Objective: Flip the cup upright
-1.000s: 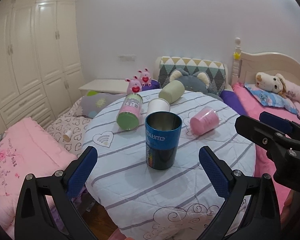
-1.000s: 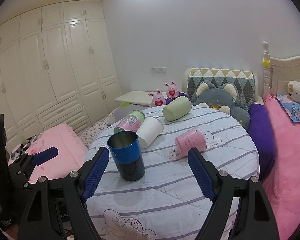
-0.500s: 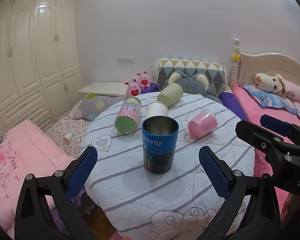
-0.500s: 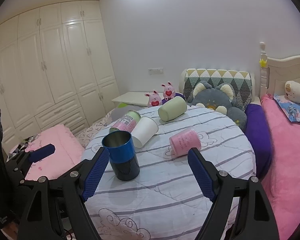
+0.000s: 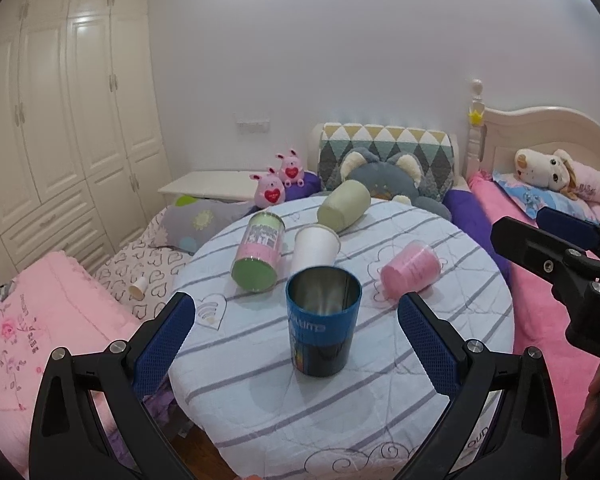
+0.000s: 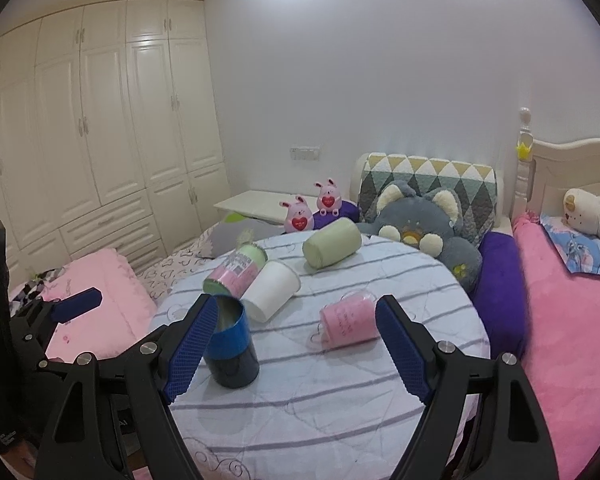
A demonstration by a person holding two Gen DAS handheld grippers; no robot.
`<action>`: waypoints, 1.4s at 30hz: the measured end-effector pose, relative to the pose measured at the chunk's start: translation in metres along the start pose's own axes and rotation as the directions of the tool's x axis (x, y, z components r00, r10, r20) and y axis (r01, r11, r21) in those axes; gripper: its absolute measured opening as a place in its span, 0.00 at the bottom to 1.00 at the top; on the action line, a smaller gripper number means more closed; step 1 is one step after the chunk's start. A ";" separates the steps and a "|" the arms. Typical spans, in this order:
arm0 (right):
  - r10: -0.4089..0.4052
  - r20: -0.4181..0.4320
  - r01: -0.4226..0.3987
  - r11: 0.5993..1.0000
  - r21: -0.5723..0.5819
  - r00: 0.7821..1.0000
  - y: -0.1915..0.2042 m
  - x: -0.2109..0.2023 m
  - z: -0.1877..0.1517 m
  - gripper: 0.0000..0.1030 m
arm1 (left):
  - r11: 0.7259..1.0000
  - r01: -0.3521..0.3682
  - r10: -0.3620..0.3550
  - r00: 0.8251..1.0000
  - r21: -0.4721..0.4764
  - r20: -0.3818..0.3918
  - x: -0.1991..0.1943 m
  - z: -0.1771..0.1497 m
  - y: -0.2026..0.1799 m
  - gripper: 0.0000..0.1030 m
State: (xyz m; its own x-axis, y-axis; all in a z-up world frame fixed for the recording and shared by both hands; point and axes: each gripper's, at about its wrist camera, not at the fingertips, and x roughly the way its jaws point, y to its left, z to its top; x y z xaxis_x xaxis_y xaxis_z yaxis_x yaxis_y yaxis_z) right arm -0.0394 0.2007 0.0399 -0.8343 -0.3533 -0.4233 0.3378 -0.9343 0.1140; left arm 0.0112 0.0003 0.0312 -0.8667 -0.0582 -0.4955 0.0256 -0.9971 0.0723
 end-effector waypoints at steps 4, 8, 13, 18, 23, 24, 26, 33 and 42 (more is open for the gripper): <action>-0.008 0.001 0.008 1.000 0.000 1.000 -0.002 0.002 0.003 0.80 | 1.000 0.012 -0.012 1.000 -0.011 0.005 0.002 0.006 0.001 1.00; -0.011 -0.005 0.011 1.000 0.003 1.000 -0.002 0.005 0.004 0.80 | 1.000 0.019 -0.019 1.000 -0.011 0.002 0.005 0.009 0.001 1.00; -0.012 -0.014 0.012 1.000 0.000 1.000 0.000 0.008 0.005 0.80 | 1.000 0.024 -0.024 1.000 -0.013 -0.007 0.009 0.010 0.001 1.00; -0.014 -0.019 0.014 1.000 -0.007 1.000 0.003 0.010 0.005 0.80 | 1.000 0.015 -0.015 1.000 -0.007 -0.017 0.012 0.009 0.000 1.00; -0.013 -0.026 0.013 1.000 -0.006 1.000 0.002 0.013 0.005 0.80 | 1.000 -0.010 0.011 1.000 0.009 -0.015 0.014 0.009 -0.002 1.00; -0.015 -0.027 0.015 1.000 -0.006 1.000 0.002 0.013 0.004 0.80 | 1.000 -0.012 0.012 1.000 0.010 -0.016 0.015 0.008 -0.002 1.00; -0.015 -0.031 0.015 1.000 -0.005 0.999 0.001 0.014 0.004 0.80 | 1.000 -0.010 0.011 1.000 0.007 -0.025 0.017 0.008 -0.002 1.00; -0.019 -0.037 0.019 1.000 -0.002 0.999 0.001 0.016 0.004 0.80 | 1.000 -0.021 0.021 0.999 -0.001 -0.025 0.019 0.007 -0.002 1.00; -0.020 -0.051 0.020 1.000 0.002 0.999 -0.001 0.020 0.000 0.80 | 1.000 -0.019 0.019 1.000 0.011 -0.024 0.022 0.004 -0.004 1.00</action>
State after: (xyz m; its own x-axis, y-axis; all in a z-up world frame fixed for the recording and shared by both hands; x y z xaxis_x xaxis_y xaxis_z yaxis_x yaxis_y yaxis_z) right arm -0.0570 0.1948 0.0314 -0.8175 -0.3321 -0.4705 0.3207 -0.9411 0.1070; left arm -0.0103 0.0032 0.0235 -0.8536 -0.0781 -0.5150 0.0360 -0.9952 0.0913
